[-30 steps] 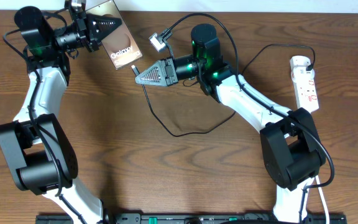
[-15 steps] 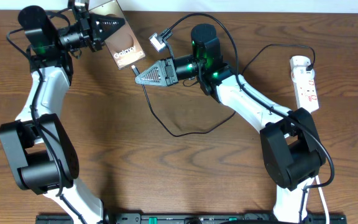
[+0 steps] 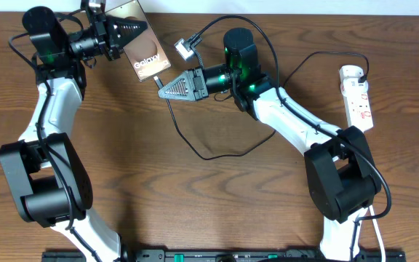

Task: Plug charger to phone and switch on socket
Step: 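Align the USB-C plug under the phone's port with the right gripper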

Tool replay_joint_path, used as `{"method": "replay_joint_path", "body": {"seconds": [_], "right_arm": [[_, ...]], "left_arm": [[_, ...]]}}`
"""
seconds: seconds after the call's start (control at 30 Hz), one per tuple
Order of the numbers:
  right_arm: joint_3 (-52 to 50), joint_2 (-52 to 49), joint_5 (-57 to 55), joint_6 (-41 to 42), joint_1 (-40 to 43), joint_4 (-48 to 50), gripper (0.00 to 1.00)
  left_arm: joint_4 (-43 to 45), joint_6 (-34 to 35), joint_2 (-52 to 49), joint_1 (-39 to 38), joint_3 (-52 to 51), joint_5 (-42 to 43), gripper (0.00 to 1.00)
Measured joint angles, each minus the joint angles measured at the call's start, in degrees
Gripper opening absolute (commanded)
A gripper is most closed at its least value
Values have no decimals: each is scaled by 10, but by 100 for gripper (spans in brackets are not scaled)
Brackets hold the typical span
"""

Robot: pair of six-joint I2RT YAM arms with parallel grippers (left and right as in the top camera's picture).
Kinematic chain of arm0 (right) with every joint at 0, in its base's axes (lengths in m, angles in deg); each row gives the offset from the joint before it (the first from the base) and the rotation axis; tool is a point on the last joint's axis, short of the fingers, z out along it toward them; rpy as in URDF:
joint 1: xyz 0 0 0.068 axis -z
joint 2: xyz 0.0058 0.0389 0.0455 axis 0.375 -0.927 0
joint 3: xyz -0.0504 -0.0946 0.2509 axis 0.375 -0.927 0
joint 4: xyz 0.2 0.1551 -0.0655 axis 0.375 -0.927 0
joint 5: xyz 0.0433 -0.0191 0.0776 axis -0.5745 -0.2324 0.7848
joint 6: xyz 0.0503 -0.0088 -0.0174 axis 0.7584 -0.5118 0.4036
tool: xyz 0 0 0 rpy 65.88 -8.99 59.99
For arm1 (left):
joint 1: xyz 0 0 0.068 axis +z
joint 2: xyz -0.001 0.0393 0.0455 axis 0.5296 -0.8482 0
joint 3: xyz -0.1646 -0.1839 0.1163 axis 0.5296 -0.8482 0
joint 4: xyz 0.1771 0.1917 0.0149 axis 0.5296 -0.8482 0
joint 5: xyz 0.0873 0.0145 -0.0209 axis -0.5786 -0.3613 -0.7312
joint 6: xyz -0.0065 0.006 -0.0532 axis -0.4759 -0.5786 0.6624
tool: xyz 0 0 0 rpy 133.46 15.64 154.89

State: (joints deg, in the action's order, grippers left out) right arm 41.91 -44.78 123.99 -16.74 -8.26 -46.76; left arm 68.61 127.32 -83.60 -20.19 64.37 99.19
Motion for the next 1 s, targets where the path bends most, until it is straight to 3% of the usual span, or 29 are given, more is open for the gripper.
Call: {"method": "replay_joint_path", "body": {"seconds": [1.0], "right_arm": [[0,0,2,0,4,1,1]], "left_arm": [[0,0,0,0,0,10,7]]}}
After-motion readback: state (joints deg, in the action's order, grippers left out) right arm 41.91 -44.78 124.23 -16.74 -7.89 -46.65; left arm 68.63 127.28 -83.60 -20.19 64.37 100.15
